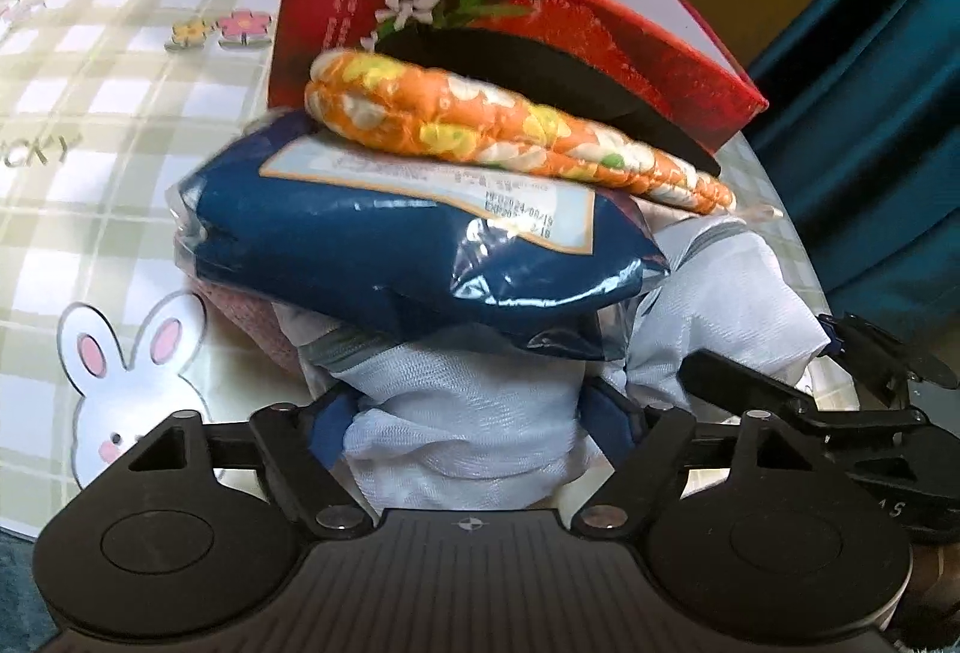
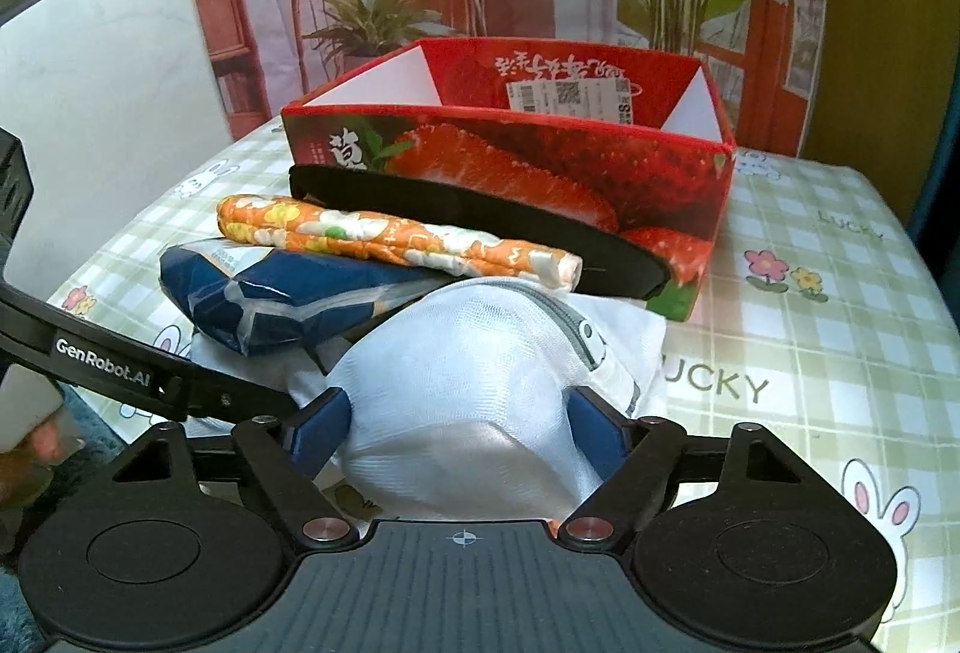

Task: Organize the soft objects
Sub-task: 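Lower both tools toward the white mesh laundry bag beside the box, then close the left tool on the white mesh bag while the right tool grips it too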

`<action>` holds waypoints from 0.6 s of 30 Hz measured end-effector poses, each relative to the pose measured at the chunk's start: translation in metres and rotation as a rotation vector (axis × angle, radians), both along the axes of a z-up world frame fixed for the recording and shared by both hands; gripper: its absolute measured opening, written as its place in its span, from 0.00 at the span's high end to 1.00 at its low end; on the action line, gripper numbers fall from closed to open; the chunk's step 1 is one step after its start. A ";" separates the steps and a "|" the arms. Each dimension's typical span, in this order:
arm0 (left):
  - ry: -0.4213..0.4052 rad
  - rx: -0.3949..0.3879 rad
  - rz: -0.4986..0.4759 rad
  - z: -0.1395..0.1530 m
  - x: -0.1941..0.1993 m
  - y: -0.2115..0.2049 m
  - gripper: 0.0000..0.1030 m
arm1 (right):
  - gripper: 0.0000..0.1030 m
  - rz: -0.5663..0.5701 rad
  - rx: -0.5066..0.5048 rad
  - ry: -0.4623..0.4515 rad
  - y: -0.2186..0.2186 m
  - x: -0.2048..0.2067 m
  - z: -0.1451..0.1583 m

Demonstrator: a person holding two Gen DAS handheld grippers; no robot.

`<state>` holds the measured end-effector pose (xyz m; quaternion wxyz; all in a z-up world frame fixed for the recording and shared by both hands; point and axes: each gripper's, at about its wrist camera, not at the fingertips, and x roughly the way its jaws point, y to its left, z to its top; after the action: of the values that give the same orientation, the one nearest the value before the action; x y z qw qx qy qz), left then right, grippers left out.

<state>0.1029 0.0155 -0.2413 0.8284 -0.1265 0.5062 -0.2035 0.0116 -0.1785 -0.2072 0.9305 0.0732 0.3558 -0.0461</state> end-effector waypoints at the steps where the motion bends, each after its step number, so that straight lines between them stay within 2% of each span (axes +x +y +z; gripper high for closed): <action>1: 0.008 -0.010 0.003 -0.002 0.000 0.002 0.19 | 0.30 -0.004 0.010 -0.003 -0.001 0.000 0.000; 5: 0.018 -0.025 0.012 -0.006 0.000 0.005 0.21 | 0.35 -0.004 0.035 -0.010 -0.004 -0.001 0.000; 10: -0.036 -0.012 0.022 0.002 -0.007 0.007 0.38 | 0.37 -0.010 0.073 -0.014 -0.008 -0.002 -0.004; 12: -0.062 -0.009 0.014 0.007 -0.009 0.006 0.41 | 0.37 -0.019 0.088 -0.018 -0.010 -0.003 -0.005; 18: -0.037 -0.037 0.010 0.003 -0.005 0.009 0.41 | 0.37 -0.025 0.073 -0.025 -0.008 -0.004 -0.004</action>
<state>0.0975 0.0242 -0.2387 0.8362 -0.1407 0.4863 -0.2110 0.0072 -0.1866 -0.2114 0.9309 0.1123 0.3448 -0.0435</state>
